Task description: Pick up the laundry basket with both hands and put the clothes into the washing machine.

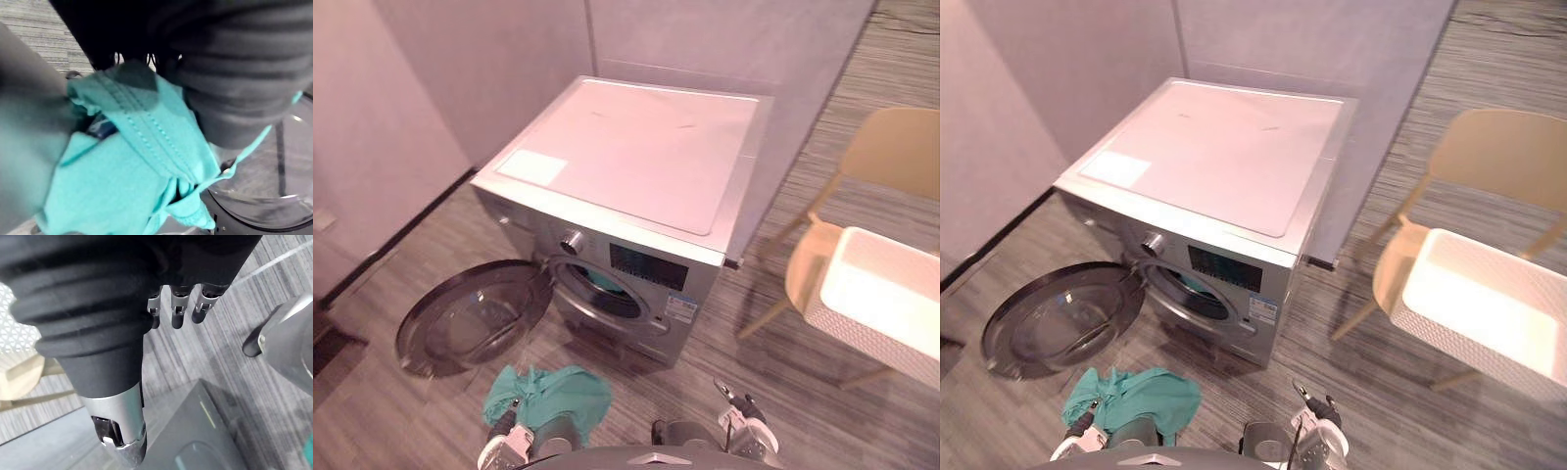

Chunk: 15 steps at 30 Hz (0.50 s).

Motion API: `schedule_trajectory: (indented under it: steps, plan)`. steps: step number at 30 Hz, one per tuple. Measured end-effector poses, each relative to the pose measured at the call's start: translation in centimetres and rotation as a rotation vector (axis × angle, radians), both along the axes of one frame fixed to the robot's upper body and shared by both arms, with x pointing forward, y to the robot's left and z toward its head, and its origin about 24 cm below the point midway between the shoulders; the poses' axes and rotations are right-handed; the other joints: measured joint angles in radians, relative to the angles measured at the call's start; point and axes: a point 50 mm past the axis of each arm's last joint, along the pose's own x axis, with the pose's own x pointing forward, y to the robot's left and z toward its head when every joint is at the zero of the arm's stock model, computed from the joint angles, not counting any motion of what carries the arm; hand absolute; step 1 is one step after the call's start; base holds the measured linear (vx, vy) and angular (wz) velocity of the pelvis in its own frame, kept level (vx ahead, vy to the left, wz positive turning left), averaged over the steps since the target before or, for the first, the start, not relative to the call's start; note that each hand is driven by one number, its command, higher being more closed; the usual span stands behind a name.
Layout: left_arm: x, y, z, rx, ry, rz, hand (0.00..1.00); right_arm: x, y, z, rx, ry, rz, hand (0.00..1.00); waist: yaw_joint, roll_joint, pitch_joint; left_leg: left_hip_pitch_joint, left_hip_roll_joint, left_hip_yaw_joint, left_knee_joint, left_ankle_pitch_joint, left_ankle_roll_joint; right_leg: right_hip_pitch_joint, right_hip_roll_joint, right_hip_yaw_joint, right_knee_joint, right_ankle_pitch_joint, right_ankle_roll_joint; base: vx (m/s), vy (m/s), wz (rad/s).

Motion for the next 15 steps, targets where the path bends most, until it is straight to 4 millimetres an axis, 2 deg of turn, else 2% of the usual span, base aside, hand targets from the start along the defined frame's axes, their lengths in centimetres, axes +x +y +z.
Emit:
schedule_trajectory:
  steps: [1,2,3,4,5,7,8,10,11,12,13,15]
  plan:
    - [-0.5,-0.2,-0.1,-0.003,0.015,-0.006,1.0,-1.2,-0.7,-0.5,-0.004,0.047,-0.018,0.0,0.0,0.004,-0.018,0.016,0.001,0.014,-0.045,0.026,-0.033,-0.007,-0.024,0.03,0.014,-0.019,0.033,0.2,0.354,-0.57]
    - [-0.6,-0.4,-0.2,-0.007,0.023,-0.016,1.0,-1.6,-1.0,-0.6,-0.008,0.065,-0.019,0.0,0.0,0.011,-0.023,0.026,-0.003,0.023,-0.065,0.041,-0.058,-0.006,-0.034,0.048,0.017,-0.025,0.048,0.31,0.619,-0.75]
    - [-0.7,-1.0,-0.4,-0.02,0.043,-0.053,1.0,-2.5,-2.0,-0.8,-0.021,0.098,-0.037,0.0,-0.004,0.04,-0.042,0.045,-0.015,0.034,-0.11,0.103,-0.084,-0.005,-0.048,0.075,0.016,-0.039,0.091,0.26,0.591,-0.58]
    - [-0.7,-0.1,-0.4,0.007,0.053,-0.101,1.0,-4.1,-1.7,-1.6,0.013,0.155,-0.074,0.0,-0.014,0.001,-0.058,0.051,-0.073,0.069,-0.095,0.088,-0.141,-0.004,-0.114,0.1,0.014,-0.043,0.139,0.3,0.669,-0.46]
    - [-0.5,0.6,-0.3,0.032,0.057,-0.124,1.0,-5.0,-1.2,-1.9,0.036,0.179,-0.092,0.0,-0.021,-0.017,-0.07,0.05,-0.099,0.081,-0.098,0.076,-0.129,-0.009,-0.143,0.098,-0.007,-0.023,0.159,0.24,0.514,-0.35]
    - [0.5,1.8,0.1,0.09,0.045,-0.207,1.0,-6.9,0.7,-3.0,0.124,0.243,-0.153,0.0,-0.015,-0.067,-0.093,0.048,-0.17,0.155,-0.094,0.043,-0.074,0.005,-0.23,0.116,-0.126,0.089,0.198,0.21,0.458,-0.57]
    - [0.6,1.7,0.1,0.092,0.047,-0.232,1.0,-7.1,0.9,-3.1,0.137,0.251,-0.16,0.0,-0.012,-0.065,-0.091,0.049,-0.179,0.17,-0.092,0.036,-0.063,0.005,-0.241,0.117,-0.148,0.121,0.196,0.15,0.419,-0.66]
    - [1.7,0.3,0.2,0.083,0.02,-0.329,1.0,-7.2,0.5,-3.0,0.134,0.245,-0.185,0.0,-0.018,-0.054,-0.076,0.07,-0.206,0.22,-0.087,0.012,-0.022,-0.008,-0.268,0.113,-0.165,0.228,0.186,0.07,0.355,-0.59]
    - [2.0,-0.1,0.3,0.078,0.009,-0.349,1.0,-7.0,0.4,-3.0,0.13,0.24,-0.184,0.0,-0.015,-0.038,-0.067,0.075,-0.207,0.237,-0.087,0.008,-0.016,-0.024,-0.27,0.11,-0.15,0.246,0.174,0.04,0.294,-0.7]
    - [2.7,-0.7,0.6,0.078,-0.024,-0.376,1.0,-6.5,0.1,-2.8,0.126,0.22,-0.188,0.0,-0.014,-0.041,-0.05,0.095,-0.206,0.272,-0.09,0.004,-0.008,-0.057,-0.268,0.086,-0.1,0.275,0.144,-0.01,0.23,-0.75]
    - [3.4,-0.9,1.0,0.089,-0.06,-0.397,1.0,-6.0,0.0,-2.7,0.125,0.206,-0.187,0.0,-0.011,-0.025,-0.027,0.105,-0.202,0.298,-0.094,0.003,-0.003,-0.1,-0.269,0.023,-0.045,0.292,0.116,-0.04,0.215,-0.77]
    - [4.2,-1.0,1.5,0.105,-0.104,-0.413,1.0,-5.5,0.0,-2.7,0.123,0.195,-0.18,0.0,-0.017,-0.026,-0.015,0.106,-0.19,0.324,-0.107,0.003,0.004,-0.157,-0.268,-0.099,0.028,0.28,0.094,-0.07,0.089,-0.46]
